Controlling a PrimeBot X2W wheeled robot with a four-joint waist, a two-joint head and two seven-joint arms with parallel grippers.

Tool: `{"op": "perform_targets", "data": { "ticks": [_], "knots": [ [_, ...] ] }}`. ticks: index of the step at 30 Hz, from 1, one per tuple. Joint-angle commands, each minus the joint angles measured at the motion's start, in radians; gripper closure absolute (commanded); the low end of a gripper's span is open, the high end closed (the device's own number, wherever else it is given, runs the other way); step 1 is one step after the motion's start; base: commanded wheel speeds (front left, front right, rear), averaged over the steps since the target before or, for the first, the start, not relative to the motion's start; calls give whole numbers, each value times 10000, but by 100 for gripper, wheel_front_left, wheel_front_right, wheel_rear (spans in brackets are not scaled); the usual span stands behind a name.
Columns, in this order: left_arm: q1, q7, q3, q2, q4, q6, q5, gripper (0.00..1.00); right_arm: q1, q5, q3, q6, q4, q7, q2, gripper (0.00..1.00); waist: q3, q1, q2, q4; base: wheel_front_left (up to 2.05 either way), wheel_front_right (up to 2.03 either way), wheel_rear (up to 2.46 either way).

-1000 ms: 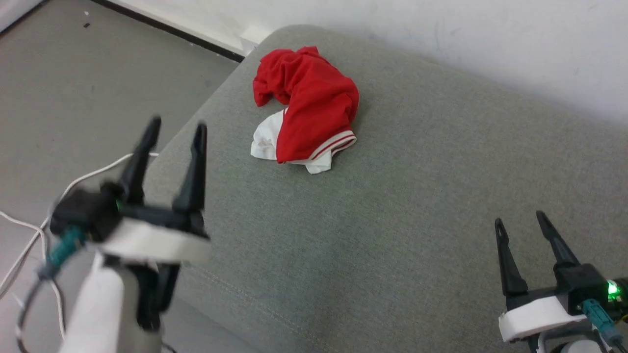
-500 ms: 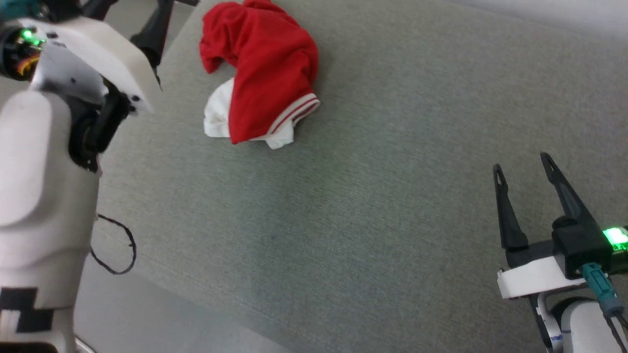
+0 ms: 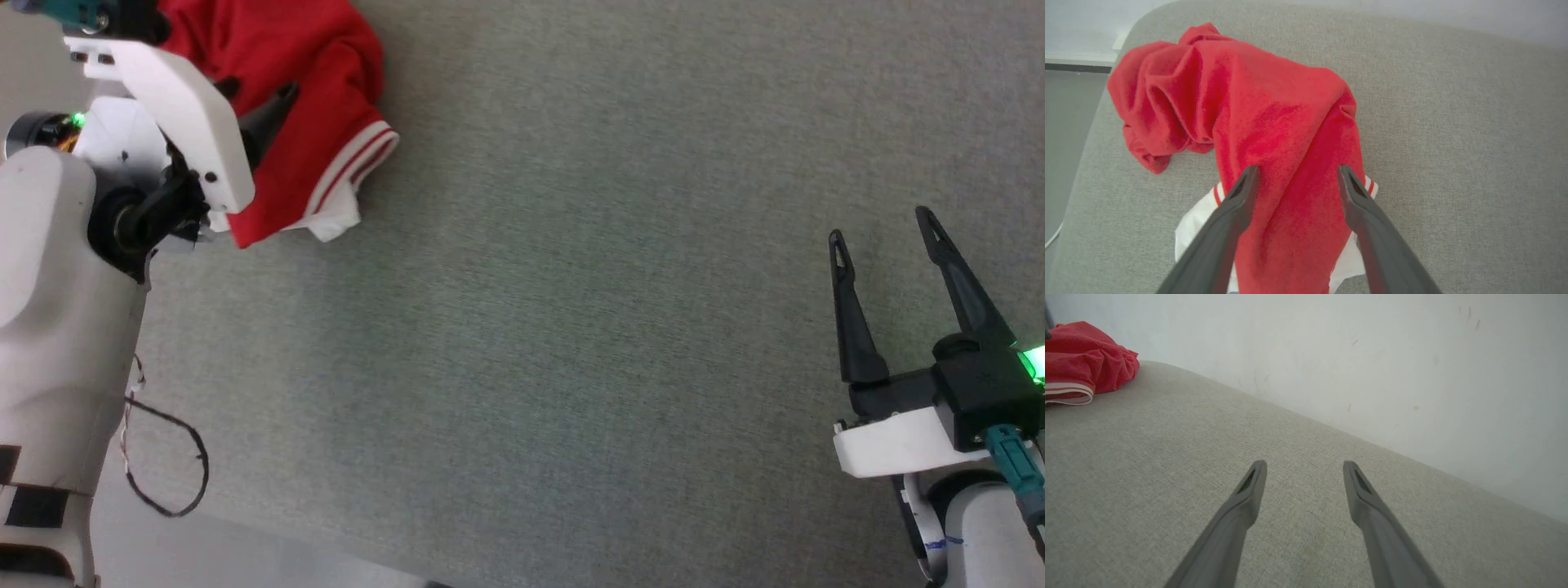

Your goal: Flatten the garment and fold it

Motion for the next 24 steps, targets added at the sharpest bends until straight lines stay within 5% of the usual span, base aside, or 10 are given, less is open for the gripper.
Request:
{"op": "perform_targets", "data": {
  "ticks": [1, 7, 8, 9, 10, 24],
  "knots": [
    [-42, 180, -65, 57, 226, -64, -173, 0, -106, 18, 10, -21, -98, 39, -4, 0, 705, -1, -1, -705, 0, 0, 0],
    [-92, 199, -185, 140, 1008, -56, -130, 0, -200, 6, 31, -21, -196, 43, -4, 0, 992, -1, -1, -943, 0, 0, 0],
    [-107, 161, -200, 131, 1119, -56, -123, 9, -215, 9, 22, -21, -203, 44, -4, 0, 1009, -1, -1, -959, 0, 0, 0],
    [-126, 110, -219, 121, 1210, -57, -122, 66, -228, 14, 16, -21, -204, 44, -4, 0, 1016, -1, -1, -972, 0, 0, 0],
    [-148, 46, -235, 111, 1286, -58, -126, 100, -241, 24, 9, -21, -199, 43, -4, 0, 1011, -1, -1, -980, 0, 0, 0],
    [-767, -1365, -1182, 1009, 700, -64, 234, 100, -104, 820, 104, -21, 812, -524, -4, 0, -691, -1, -1, -937, 0, 0, 0]
  ]
}}
